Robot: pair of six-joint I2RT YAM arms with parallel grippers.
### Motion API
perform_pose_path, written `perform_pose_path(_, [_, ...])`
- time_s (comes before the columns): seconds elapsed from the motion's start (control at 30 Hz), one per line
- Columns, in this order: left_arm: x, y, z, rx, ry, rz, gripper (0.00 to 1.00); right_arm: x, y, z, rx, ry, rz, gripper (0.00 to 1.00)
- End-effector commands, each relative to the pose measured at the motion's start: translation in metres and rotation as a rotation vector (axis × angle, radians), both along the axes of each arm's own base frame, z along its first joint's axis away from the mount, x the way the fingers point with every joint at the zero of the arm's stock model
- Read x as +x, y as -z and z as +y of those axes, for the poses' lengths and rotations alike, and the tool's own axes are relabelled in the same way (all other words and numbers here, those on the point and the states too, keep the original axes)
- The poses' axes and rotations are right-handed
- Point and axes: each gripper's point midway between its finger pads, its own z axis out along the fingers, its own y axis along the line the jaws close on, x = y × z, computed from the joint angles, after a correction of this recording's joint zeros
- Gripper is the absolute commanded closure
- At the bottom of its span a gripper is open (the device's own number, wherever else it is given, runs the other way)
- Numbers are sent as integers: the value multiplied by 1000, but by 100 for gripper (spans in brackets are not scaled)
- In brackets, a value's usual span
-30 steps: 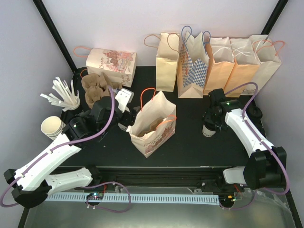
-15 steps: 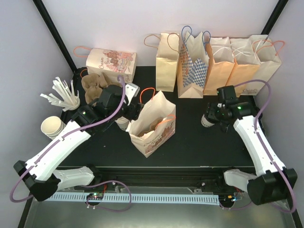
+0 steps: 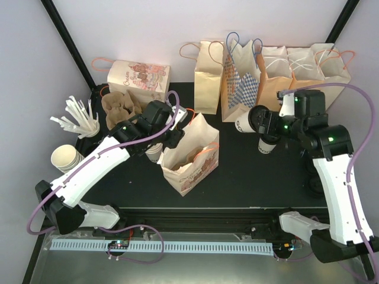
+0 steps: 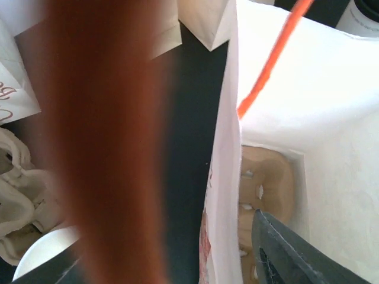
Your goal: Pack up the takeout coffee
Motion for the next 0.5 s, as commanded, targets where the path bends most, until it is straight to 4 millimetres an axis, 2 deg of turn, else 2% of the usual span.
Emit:
perform_pose_path(0.0, [-11, -5, -4, -17, 72, 11, 46, -31, -54, 41, 152, -234, -106, 43])
perform_pose_path(0.13, [-15, 4, -3, -7, 89, 31, 55, -53, -91, 65, 244, -382, -199, 45])
perform_pose_path(0.27, [-17, 6, -3, 12, 101, 40, 77, -76, -116, 84, 313, -513, -286, 46])
perform_pose_path(0.37, [-18, 1, -3, 17, 114, 30, 92, -85, -115, 98, 301, -573, -285, 46])
perform_pose_path(0.47, [-18, -9, -4, 2, 119, 8, 98, -86, -100, 114, 251, -603, -248, 46])
